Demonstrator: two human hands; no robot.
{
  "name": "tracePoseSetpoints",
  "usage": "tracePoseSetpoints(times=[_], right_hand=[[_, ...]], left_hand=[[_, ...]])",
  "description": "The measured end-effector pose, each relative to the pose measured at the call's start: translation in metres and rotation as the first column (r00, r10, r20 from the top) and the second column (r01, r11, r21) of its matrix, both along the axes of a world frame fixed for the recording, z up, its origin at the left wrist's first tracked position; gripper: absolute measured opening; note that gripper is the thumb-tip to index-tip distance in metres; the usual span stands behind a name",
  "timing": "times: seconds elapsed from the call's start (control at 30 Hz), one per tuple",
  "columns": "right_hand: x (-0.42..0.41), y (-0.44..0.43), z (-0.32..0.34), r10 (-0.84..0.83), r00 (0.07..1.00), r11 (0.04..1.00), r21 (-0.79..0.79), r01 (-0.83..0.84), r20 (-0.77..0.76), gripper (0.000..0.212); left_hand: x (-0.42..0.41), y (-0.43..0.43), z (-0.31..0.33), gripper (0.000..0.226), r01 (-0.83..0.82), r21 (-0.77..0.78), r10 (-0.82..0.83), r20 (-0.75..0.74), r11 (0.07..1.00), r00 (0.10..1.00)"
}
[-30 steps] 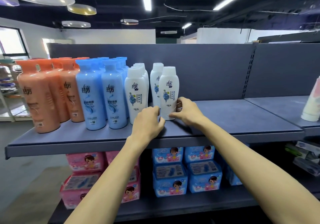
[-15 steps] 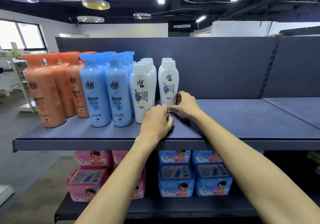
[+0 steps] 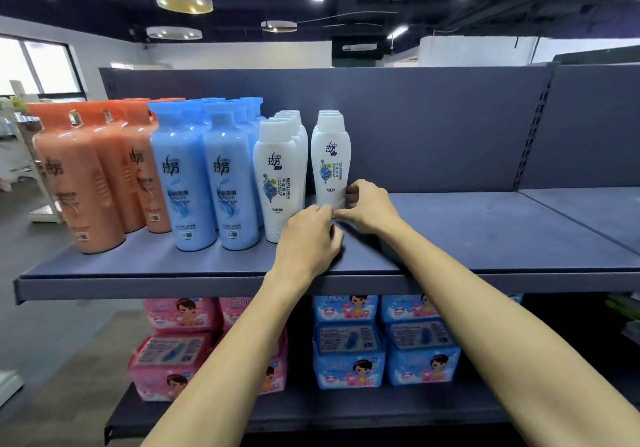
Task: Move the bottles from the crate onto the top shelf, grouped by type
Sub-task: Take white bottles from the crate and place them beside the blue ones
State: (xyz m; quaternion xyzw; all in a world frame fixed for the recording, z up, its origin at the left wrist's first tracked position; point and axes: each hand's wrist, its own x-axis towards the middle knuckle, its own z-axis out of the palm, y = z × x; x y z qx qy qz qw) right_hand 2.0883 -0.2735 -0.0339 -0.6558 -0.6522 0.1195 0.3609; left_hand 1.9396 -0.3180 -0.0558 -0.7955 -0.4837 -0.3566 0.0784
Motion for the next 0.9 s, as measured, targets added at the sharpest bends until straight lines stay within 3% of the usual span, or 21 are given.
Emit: tracePoseSetpoints(times=[0.53, 0.77, 0.9], right_hand=[[0.018, -0.073, 0.024, -0.01, 0.976, 0.998, 0.062, -0.004, 0.22, 0.045], [0.013, -0.11, 0.031, -0.024, 0.967, 0.997, 0.075, 0.005, 0.256, 0.049], [0.016, -0.16, 0.012, 0.002, 0.963, 0.991, 0.127, -0.038, 0.27, 0.045]], left_hand=[[-0.003, -0.017, 0.009, 0.015, 0.044, 0.029, -0.045, 0.035, 0.999, 0.998], [-0.013, -0.035, 0.028, 0.023, 0.032, -0.033, -0.034, -0.06, 0.999, 0.998], [-0.026, -0.075, 0.016, 0.028, 0.145, -0.04, -0.147, -0.055, 0.989, 0.988]])
